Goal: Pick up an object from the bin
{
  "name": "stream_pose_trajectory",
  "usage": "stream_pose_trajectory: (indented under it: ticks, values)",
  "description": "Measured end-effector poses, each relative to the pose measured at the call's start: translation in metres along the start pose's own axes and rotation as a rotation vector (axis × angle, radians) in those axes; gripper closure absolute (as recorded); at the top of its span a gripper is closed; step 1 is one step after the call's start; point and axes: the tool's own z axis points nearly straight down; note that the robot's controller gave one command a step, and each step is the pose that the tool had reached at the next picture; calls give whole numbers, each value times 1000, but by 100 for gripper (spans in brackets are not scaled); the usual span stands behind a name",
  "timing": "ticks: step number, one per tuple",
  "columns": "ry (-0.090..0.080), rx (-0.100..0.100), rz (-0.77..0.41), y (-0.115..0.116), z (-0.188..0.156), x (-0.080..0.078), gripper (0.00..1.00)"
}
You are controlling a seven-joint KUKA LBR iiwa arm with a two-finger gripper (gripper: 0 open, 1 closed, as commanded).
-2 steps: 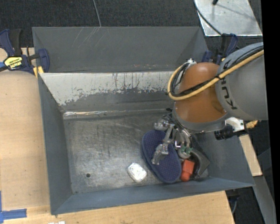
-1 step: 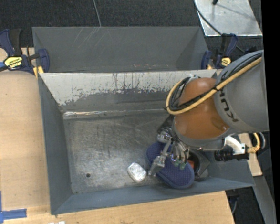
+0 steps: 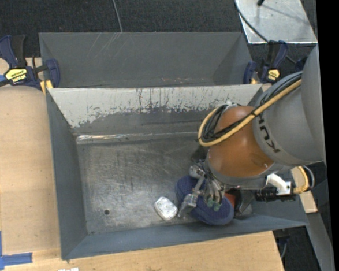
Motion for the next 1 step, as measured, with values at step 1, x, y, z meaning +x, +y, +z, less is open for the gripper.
stream_pose_trajectory:
  ticks: [1]
  values:
    - [5,3,-1,1,-2,-2,0]
